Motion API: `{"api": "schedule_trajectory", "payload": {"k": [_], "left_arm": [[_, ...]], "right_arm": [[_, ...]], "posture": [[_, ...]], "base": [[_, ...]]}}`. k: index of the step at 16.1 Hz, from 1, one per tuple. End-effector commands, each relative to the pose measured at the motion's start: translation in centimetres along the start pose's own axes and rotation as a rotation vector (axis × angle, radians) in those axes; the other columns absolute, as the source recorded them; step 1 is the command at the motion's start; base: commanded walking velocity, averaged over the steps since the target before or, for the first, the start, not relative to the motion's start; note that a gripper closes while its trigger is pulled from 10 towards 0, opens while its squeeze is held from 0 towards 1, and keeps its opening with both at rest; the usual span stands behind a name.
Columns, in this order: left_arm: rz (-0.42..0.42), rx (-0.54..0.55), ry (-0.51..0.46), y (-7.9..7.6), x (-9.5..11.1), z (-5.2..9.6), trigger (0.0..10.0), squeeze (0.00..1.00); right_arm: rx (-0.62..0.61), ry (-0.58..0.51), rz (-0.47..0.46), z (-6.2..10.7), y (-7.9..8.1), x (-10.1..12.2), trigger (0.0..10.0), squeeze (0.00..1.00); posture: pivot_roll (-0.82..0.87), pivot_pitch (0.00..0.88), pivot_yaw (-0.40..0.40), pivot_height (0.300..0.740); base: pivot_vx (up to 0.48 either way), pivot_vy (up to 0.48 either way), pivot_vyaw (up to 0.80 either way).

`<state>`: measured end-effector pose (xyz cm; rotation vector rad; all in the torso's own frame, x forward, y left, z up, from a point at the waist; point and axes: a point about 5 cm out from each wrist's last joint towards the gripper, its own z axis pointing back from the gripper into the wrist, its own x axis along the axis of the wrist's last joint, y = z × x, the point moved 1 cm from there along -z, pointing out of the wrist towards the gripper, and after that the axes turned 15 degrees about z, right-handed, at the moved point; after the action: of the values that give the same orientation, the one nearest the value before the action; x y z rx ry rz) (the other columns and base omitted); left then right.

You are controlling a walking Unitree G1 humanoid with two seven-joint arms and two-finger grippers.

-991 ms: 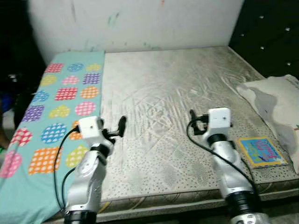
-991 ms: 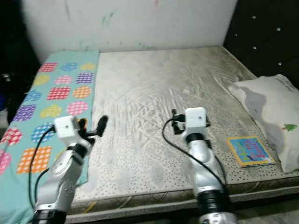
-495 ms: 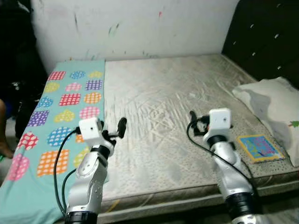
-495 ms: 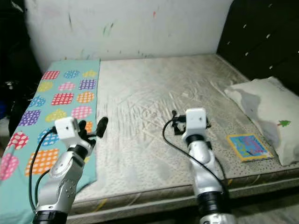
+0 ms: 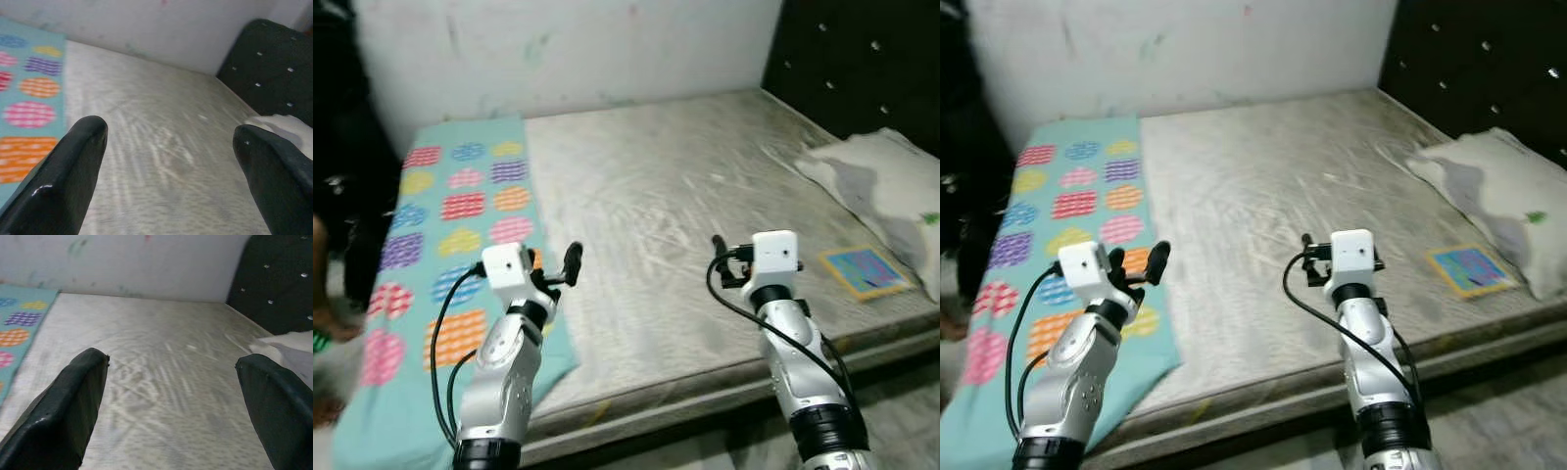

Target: Clean up the room

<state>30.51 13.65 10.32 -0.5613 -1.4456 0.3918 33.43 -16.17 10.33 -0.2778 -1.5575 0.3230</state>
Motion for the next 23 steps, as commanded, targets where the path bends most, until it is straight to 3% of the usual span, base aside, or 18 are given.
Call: {"api": "schedule_trajectory", "payload": {"k": [1, 11, 16, 23], "left_arm": [[-0.009, 0.013, -0.016, 0.58, 0.45, 0.13, 10.0, 0.00], [0.009, -0.028, -0.022, 0.26, 0.45, 0.31, 10.0, 0.00], [0.000, 0.023, 0.004, 0.78, 0.05, 0.23, 10.0, 0.00], [0.004, 0.013, -0.004, 0.73, 0.21, 0.12, 10.0, 0.00]], "right_arm": [[0.025, -0.022, -0.004, -0.29, 0.85, 0.79, 10.0, 0.00], [0.041, -0.027, 0.012, -0.25, 1.08, 0.81, 10.0, 0.00], [0.045, -0.023, 0.014, -0.25, 1.12, 0.66, 10.0, 0.00], [0.035, -0.017, 0.016, -0.35, 0.85, 0.54, 10.0, 0.00]], "posture": [[-0.11, 0.000, 0.032, 0.740], [-0.10, 0.000, 0.031, 0.740], [-0.10, 0.000, 0.031, 0.740], [-0.10, 0.000, 0.033, 0.740]], "base": [[0.000, 0.000, 0.00], [0.281, 0.000, 0.00], [0.143, 0.000, 0.00], [0.000, 0.414, 0.00]]}}
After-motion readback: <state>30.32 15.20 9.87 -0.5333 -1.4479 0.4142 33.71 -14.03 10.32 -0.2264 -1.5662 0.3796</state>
